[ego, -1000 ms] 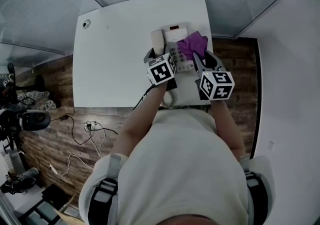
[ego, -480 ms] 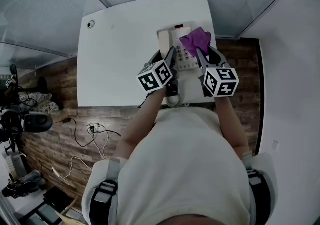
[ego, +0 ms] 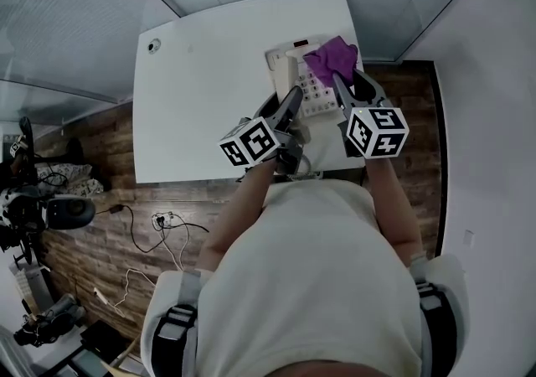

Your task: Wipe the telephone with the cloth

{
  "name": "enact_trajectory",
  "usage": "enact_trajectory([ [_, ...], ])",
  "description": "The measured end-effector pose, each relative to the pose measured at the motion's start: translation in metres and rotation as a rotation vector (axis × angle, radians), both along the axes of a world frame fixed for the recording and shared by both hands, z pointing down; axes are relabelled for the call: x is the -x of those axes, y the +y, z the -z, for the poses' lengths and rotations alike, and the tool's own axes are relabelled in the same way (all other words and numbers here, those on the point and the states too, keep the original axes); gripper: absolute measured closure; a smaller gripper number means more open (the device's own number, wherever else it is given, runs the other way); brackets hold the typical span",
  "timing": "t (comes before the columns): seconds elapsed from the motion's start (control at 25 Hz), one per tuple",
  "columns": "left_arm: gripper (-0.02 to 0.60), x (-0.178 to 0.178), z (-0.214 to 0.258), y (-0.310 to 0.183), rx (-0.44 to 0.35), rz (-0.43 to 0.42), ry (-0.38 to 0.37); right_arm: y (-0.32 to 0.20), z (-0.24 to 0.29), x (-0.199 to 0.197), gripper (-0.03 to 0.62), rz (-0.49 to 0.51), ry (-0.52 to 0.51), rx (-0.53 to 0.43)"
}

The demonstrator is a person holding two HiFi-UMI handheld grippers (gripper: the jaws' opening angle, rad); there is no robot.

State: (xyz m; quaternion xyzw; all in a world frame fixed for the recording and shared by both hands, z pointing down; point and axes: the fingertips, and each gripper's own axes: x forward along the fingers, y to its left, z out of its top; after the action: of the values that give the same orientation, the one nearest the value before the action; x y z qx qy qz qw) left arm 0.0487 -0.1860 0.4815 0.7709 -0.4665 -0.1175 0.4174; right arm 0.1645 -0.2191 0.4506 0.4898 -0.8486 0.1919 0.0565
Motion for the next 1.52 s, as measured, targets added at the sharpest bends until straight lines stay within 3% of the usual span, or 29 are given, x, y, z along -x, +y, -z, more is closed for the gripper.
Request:
enact_trajectory([
  [0.12, 0.35, -0.002, 0.007, 0.008, -0.025, -0.04, 0.062, 0.002, 0.008, 0.003, 0.459, -0.001, -0.004, -0.016],
  [0.64, 0.35, -0.003, 0.032, 0.023, -0.041, -0.116, 0.457, 0.016, 0.03, 0.022, 0.459, 0.022, -0.005, -0.047],
  [0.88, 0.35, -0.007, 0.044, 0.021, -0.083, -0.157, 0.497, 0.028, 0.032, 0.04, 0.459, 0.094, -0.001, -0.055],
  [1.52, 0.35, -0.007, 0.047, 0.02, -0.081, -0.165, 0.521, 0.054, 0.027, 0.059, 0.461, 0.191, -0.079, -0.021],
])
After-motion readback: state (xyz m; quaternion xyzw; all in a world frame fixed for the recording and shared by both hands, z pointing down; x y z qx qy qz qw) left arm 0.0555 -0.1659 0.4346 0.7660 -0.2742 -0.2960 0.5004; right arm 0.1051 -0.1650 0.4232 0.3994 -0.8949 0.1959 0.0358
